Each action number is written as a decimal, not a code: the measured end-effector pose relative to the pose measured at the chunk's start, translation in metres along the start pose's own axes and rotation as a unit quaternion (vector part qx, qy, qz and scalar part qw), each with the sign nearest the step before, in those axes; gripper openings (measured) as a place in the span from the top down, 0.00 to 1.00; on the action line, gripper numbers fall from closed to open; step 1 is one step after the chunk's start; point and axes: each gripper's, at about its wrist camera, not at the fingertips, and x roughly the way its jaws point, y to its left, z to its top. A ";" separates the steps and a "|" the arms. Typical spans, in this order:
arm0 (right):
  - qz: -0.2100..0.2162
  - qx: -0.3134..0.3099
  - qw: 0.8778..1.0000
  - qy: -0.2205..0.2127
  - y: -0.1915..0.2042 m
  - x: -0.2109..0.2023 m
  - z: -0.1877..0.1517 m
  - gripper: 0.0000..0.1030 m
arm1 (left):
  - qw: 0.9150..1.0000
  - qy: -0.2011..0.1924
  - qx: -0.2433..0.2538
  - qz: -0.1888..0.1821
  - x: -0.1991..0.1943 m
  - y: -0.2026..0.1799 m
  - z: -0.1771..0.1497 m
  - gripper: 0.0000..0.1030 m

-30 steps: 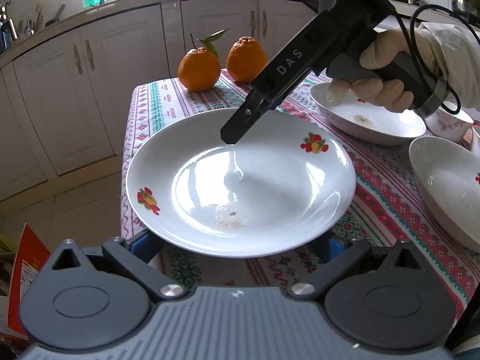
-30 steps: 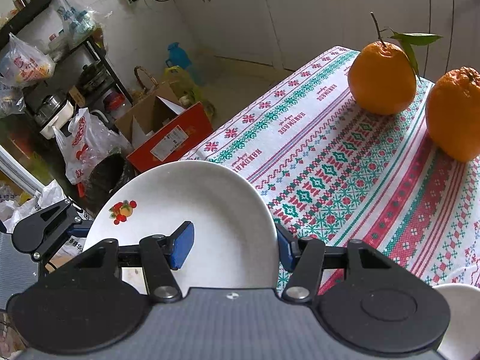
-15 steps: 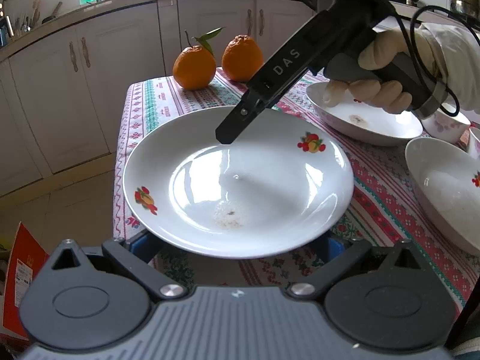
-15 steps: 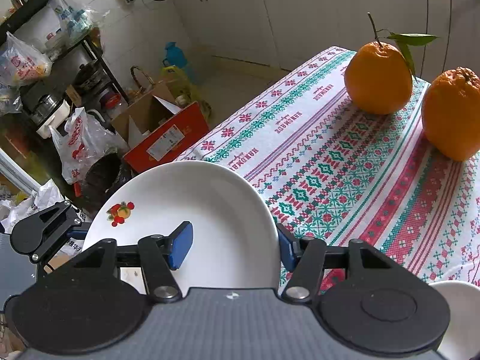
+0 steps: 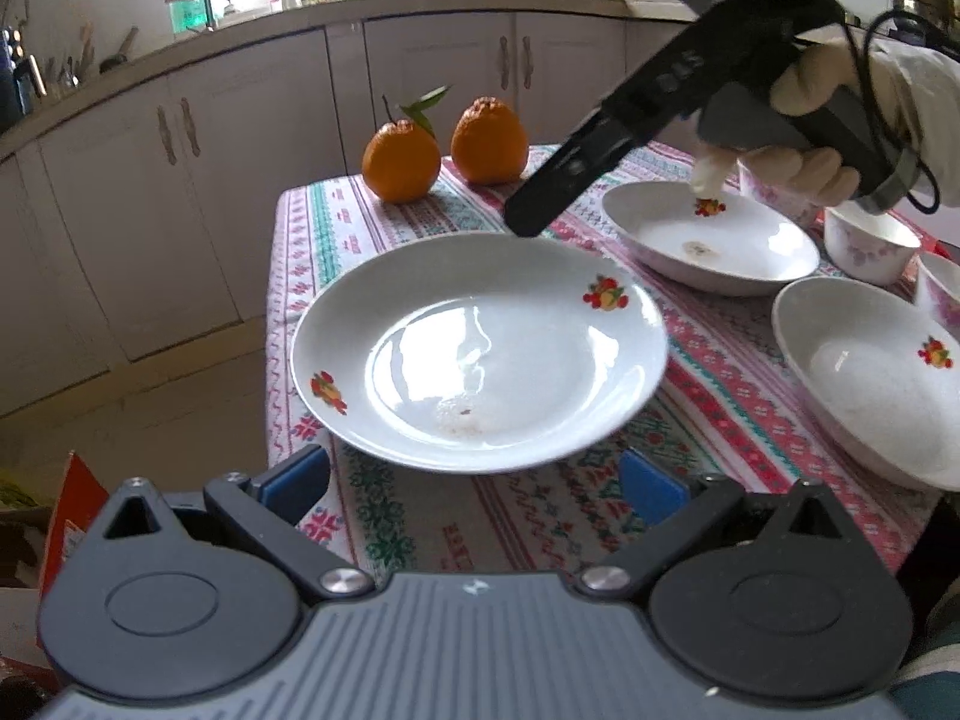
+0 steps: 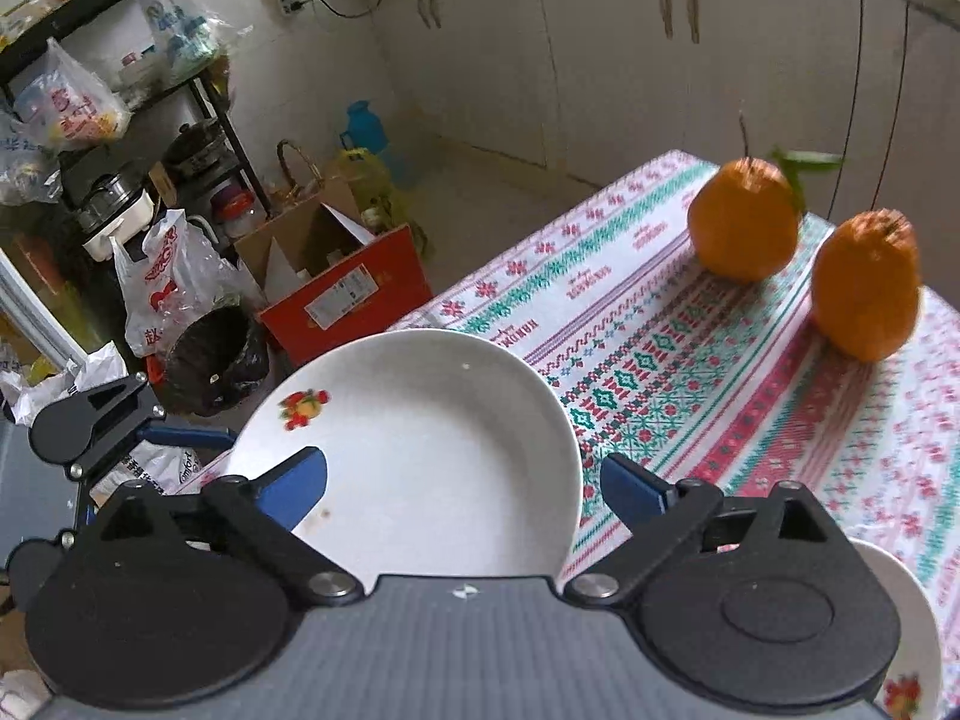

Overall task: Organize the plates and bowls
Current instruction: 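Lift the held white plate off the tablecloth with the right tool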

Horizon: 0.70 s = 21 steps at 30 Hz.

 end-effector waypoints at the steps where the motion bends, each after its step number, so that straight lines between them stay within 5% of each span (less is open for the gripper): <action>1: -0.002 -0.002 1.000 -0.006 0.003 -0.008 -0.002 0.01 | 1.000 -0.005 -0.002 -0.001 -0.006 -0.003 0.000 0.01; 11: -0.064 -0.010 0.995 -0.070 0.051 -0.096 -0.065 0.00 | 0.999 -0.042 -0.004 0.001 -0.054 -0.042 0.008 0.01; 21: -0.111 0.069 0.990 -0.055 0.035 -0.143 -0.154 0.00 | 0.997 -0.025 0.046 -0.059 -0.057 -0.104 -0.007 0.01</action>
